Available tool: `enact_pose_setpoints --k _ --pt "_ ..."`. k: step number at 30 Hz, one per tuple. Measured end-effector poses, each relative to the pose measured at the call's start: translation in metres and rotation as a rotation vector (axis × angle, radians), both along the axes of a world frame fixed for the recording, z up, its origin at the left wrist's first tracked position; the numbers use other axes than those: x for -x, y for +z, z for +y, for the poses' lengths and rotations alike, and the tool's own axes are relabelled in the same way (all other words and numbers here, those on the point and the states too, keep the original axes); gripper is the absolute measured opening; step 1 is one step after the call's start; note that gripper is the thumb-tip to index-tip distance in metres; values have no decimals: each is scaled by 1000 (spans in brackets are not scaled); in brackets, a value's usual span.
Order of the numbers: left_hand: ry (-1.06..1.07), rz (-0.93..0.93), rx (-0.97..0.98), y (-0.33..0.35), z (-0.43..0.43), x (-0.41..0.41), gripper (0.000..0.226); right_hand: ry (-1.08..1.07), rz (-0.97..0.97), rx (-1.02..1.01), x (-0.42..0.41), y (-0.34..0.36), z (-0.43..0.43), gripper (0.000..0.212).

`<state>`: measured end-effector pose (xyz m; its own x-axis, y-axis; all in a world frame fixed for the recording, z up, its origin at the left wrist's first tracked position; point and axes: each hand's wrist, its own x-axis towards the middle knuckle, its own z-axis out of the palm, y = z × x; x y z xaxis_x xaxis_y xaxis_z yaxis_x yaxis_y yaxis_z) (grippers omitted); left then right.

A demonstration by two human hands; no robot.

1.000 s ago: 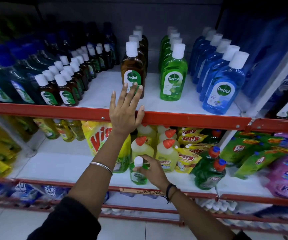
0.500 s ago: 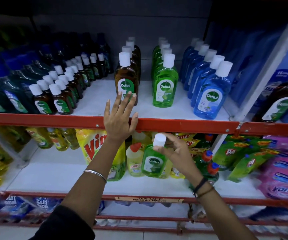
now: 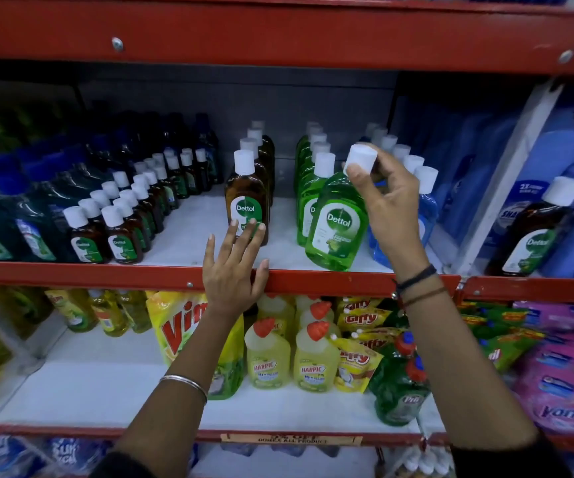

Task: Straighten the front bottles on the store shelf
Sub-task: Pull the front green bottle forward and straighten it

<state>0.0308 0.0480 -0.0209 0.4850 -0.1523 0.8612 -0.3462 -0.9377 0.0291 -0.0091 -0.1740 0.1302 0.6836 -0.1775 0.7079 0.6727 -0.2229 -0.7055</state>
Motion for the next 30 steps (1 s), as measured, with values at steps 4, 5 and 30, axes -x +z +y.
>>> enact_pose_setpoints --k 4,5,30 --pt "5 -13 -4 -1 0 -1 51 0 85 49 -29 -13 6 31" --pt "9 -18 -5 -1 0 -2 51 -1 103 69 -34 -18 7 32" --pt "-18 46 45 5 -8 10 52 -207 -54 -58 23 -35 -85 25"
